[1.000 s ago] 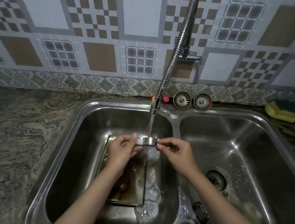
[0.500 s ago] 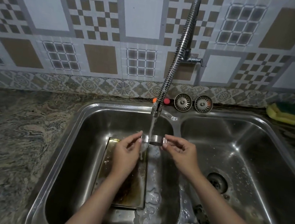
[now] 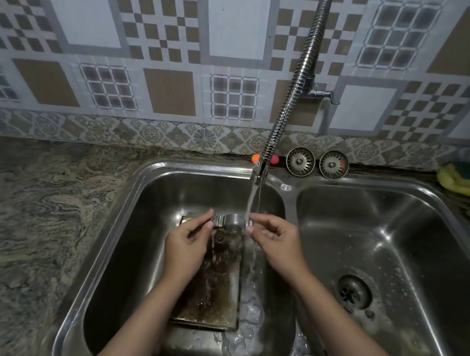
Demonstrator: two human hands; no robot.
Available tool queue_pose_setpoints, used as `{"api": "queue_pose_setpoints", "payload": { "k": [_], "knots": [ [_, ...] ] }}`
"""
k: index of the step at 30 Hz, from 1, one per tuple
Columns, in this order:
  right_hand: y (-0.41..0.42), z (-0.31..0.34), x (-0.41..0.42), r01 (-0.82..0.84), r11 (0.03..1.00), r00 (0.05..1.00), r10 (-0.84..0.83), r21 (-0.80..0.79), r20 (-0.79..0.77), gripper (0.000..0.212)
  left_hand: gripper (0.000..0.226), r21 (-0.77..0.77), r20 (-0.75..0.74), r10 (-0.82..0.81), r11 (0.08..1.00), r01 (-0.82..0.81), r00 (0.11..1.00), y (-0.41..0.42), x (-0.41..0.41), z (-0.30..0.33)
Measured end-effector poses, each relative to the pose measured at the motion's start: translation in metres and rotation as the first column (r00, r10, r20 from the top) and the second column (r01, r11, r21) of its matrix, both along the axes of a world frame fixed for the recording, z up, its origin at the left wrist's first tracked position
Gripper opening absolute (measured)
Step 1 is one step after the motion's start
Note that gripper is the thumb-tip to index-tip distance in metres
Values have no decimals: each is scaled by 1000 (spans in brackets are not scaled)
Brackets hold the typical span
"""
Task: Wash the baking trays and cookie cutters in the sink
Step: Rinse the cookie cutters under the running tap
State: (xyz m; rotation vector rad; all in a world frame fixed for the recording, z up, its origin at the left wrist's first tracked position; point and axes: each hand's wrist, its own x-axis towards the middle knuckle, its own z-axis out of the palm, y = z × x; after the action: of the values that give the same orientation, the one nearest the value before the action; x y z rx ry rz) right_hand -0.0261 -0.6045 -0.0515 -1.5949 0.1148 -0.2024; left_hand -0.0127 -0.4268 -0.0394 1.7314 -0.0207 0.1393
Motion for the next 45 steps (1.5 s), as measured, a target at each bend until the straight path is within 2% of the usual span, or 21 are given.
{"api": "queue_pose_setpoints", "payload": {
  "k": [5, 13, 27, 32, 40, 45],
  "knots": [
    [9, 4, 3, -12, 1000, 1000, 12, 1, -22, 23, 26, -16, 9, 14, 1000, -14, 1000, 5, 2, 3],
    [-14, 5, -10, 16, 1000, 999, -16, -12, -47, 26, 18, -56, -45, -75, 996, 72, 996, -14, -1, -3],
    [-27, 2, -22, 57, 997, 997, -59, -54, -40, 22, 23, -89, -95, -173, 982, 165, 980, -15, -5, -7],
    [-8, 3, -13, 12, 1000, 998, -13, -13, -62, 20, 24, -74, -52, -127, 990, 123, 991, 5, -5, -7],
    [9, 10, 4, -52, 999, 999, 52, 15, -13, 24, 26, -62, 1, -103, 993, 103, 995, 26, -1, -3],
    [-7, 6, 1, 8, 998, 1000, -7, 58, -17, 28, 25, -111, -10, -153, 982, 151, 988, 5, 3, -1]
  ]
}}
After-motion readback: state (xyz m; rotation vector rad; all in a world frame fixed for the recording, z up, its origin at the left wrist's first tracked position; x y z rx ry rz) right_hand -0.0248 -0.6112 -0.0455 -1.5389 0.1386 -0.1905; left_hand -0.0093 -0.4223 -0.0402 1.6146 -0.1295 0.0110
